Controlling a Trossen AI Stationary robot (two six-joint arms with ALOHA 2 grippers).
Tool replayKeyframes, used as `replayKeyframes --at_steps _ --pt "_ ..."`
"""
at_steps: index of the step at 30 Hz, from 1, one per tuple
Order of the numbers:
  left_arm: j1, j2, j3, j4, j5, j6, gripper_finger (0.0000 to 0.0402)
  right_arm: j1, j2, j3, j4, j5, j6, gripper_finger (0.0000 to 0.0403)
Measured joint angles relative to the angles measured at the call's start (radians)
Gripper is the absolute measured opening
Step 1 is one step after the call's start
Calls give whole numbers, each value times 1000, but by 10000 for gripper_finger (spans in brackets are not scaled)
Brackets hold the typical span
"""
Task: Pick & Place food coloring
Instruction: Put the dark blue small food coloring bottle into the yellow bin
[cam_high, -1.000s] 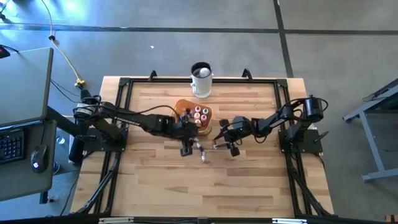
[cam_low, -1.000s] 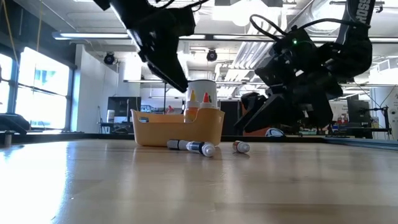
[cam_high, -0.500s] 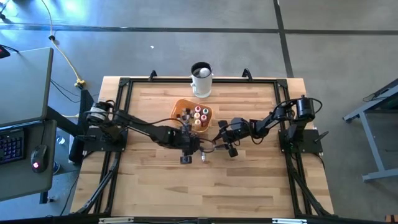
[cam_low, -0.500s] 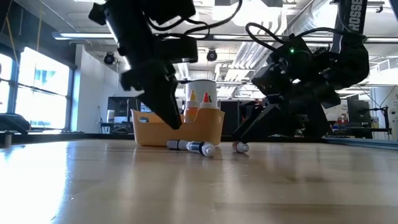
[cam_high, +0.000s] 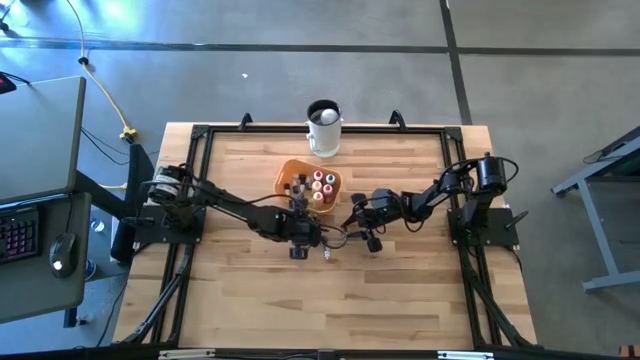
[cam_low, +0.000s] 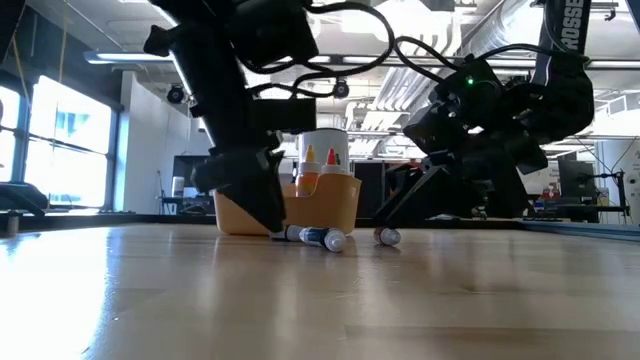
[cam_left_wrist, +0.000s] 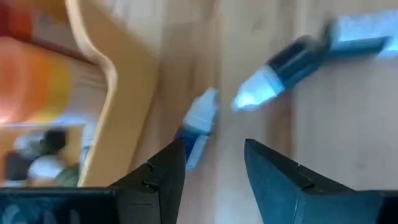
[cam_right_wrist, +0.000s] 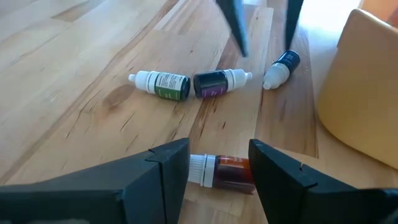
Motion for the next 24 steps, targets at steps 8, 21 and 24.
replayKeyframes --at_steps 8,21,24 --pt "1 46 5 28 -55 46 161 0 0 0 1 0 26 158" --pt "19 60 6 23 9 43 98 0 0 0 1 34 30 158" --pt "19 59 6 19 13 41 62 0 0 0 2 34 30 158"
